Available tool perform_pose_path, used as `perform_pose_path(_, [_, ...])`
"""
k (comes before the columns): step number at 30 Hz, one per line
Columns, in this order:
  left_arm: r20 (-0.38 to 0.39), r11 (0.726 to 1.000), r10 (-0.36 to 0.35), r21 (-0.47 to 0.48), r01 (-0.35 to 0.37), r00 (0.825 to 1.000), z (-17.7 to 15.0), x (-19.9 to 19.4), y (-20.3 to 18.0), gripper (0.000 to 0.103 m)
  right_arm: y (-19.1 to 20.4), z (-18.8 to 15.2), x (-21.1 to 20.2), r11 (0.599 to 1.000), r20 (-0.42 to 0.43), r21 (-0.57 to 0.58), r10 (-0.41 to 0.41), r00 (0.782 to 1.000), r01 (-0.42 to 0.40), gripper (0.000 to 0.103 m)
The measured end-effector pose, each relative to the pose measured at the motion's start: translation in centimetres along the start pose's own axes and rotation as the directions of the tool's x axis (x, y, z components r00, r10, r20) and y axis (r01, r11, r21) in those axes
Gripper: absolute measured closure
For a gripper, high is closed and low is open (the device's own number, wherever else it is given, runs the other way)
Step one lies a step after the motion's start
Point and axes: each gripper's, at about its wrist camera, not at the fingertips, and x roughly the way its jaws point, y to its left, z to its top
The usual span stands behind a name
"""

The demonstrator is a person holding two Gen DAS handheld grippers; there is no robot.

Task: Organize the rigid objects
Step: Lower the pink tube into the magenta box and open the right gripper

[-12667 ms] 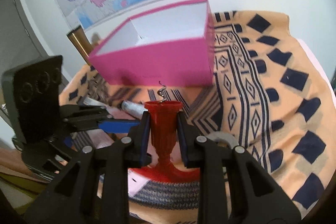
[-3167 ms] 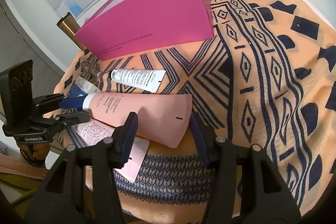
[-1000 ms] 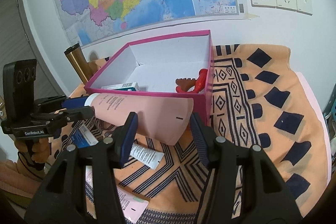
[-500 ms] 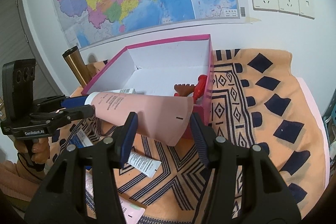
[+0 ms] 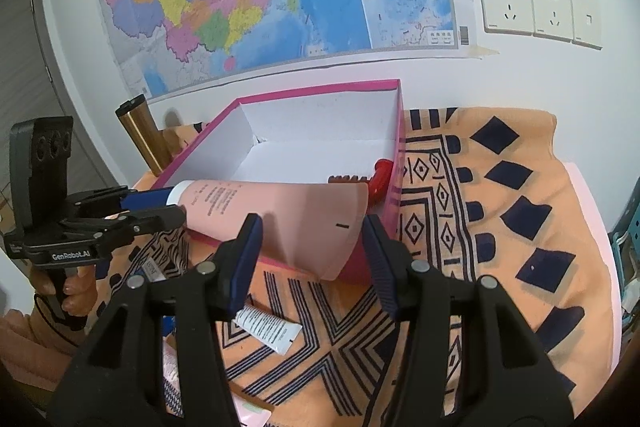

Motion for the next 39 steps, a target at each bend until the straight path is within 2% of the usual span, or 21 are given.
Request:
perform_pose_path(16, [-0.014, 0.999, 0.003, -0.032, -0.003, 1.0, 1.3, 1.9, 1.2, 0.06, -1.1, 1.4, 2.1, 1.0, -0.014, 0.014, -0.009, 1.0, 0.009, 0.049])
perform_pose_path(39, [-0.083, 0.997, 0.033, -0.067, -0.038, 0.996, 1.7, 5.6, 3.0, 0.06, -1.6, 2.1, 5.1, 0.998, -0.057, -0.002, -0.064, 0.996, 0.064, 0.047])
